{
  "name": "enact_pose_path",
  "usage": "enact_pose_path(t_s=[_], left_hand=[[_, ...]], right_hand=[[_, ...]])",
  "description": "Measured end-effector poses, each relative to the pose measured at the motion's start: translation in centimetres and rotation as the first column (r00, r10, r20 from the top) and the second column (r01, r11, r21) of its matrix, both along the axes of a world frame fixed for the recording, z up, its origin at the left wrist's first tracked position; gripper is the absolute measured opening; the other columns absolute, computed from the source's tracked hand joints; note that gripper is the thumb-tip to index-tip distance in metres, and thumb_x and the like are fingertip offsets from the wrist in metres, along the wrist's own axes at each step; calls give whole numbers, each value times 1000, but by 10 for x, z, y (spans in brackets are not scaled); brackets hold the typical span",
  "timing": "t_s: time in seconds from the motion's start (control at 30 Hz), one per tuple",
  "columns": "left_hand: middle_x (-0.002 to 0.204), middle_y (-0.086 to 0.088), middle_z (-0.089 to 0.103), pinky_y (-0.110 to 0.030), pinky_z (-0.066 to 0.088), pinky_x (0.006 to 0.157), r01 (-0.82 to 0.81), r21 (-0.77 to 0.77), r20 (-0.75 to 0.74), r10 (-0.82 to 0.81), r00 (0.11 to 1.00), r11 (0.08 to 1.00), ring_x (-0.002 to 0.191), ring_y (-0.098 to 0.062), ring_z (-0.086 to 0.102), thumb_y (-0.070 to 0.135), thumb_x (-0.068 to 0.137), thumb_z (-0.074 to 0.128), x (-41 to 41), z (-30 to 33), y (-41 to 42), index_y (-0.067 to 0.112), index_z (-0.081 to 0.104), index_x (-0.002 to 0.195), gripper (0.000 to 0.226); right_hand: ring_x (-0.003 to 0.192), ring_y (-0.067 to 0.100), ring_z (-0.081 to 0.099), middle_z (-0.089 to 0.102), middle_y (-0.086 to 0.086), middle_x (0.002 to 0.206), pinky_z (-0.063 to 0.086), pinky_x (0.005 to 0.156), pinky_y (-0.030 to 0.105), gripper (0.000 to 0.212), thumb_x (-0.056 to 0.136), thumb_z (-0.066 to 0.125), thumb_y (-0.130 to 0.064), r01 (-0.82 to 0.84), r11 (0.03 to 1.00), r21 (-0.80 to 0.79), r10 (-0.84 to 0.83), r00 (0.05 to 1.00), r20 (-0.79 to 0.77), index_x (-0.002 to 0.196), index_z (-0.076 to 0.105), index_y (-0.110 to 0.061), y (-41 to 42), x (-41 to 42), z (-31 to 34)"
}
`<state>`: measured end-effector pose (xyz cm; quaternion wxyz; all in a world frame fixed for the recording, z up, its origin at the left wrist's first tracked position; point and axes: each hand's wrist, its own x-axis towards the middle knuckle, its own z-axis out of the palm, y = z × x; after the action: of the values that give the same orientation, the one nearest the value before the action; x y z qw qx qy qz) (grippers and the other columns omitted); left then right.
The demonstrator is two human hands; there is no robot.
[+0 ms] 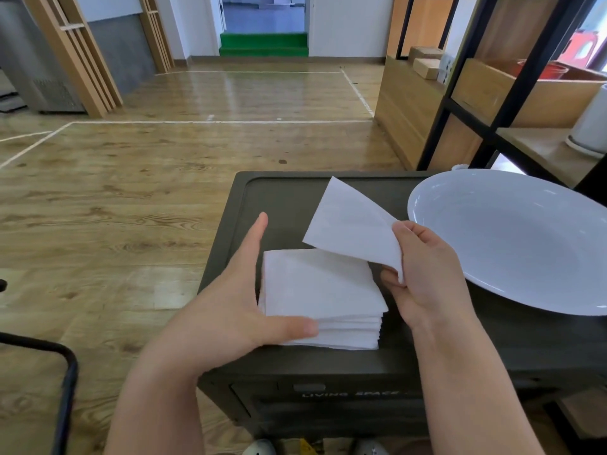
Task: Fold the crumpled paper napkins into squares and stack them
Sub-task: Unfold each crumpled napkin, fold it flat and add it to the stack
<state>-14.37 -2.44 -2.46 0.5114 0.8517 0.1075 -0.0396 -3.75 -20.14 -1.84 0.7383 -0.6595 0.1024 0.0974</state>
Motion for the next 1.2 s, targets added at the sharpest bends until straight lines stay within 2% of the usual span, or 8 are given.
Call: enact_pose_path(t_s=[0.2, 0.4, 0.53, 0.6, 0.7, 0.83, 1.0, 1.2], left_hand=[[133, 41, 36, -30, 35, 109, -9, 58, -29, 11, 1000, 998, 128, 8, 38, 48, 51, 88, 1, -4, 2, 71, 3, 134, 120], [131, 47, 32, -32, 30, 112, -13, 36, -25, 14, 1000, 999, 132, 8, 33, 68, 38, 81, -1, -4, 3, 70, 5, 134, 122], [137, 38, 38, -25, 32, 104, -373, -153, 277, 402, 873, 915, 125, 15, 36, 87, 49, 53, 7, 8, -11, 55, 29, 139, 98], [109, 29, 59, -13, 38, 83, -406, -248, 276, 466, 841, 880, 94, 16, 54, 83, 61, 39, 9, 17, -23, 53, 58, 117, 66], [78, 9, 70, -20, 45, 71, -422, -362, 233, 519, 823, 831, 77, -10, 64, 69, 80, 46, 10, 21, -34, 28, 72, 79, 49], [73, 9, 73, -30, 52, 68, -542, -274, 245, 602, 760, 795, 75, -12, 69, 38, 90, 59, 14, 12, -31, 26, 71, 73, 24], [76, 0, 73, -47, 54, 80, -559, -177, 167, 584, 794, 810, 81, -26, 68, 44, 89, 57, 15, 1, -23, 25, 71, 73, 28], [68, -10, 62, -31, 40, 58, -599, -20, 182, 592, 785, 801, 61, -19, 54, 50, 89, 50, 16, 1, -24, 13, 64, 72, 43]], right_hand=[[70, 9, 54, 61, -2, 81, 35, 39, 16, 11, 95, 53, -21, -59, 998, -26, 59, 998, 16, 90, 62, -19, -2, -1, 4], [79, 13, 56, 62, 1, 88, 38, 49, 21, 11, 94, 54, -25, -134, 985, -104, 141, 988, 61, 98, 62, -18, -4, -1, 3], [80, 15, 57, 65, 3, 89, 44, 61, 30, 13, 94, 54, -28, -197, 973, -121, 211, 971, 113, 97, 63, -19, -1, -7, 9], [78, 15, 59, 67, 2, 88, 44, 61, 31, 13, 94, 54, -30, -235, 964, -124, 251, 958, 137, 96, 63, -21, 1, -12, 12], [74, 14, 60, 67, 0, 84, 43, 58, 31, 10, 93, 54, -30, -254, 954, -157, 280, 945, 171, 93, 62, -25, 6, -20, 15], [64, 9, 51, 60, -3, 72, 39, 53, 23, 7, 91, 52, -28, -188, 935, -301, 262, 938, 228, 89, 59, -27, 12, -22, 12], [52, 5, 41, 48, -9, 59, 31, 50, 19, 9, 92, 50, -28, -124, 880, -458, 281, 914, 292, 86, 56, -26, 14, -18, 4], [49, 5, 42, 44, -10, 53, 29, 49, 16, 10, 91, 56, -34, -122, 826, -550, 331, 895, 298, 84, 56, -27, 15, -17, 2]])
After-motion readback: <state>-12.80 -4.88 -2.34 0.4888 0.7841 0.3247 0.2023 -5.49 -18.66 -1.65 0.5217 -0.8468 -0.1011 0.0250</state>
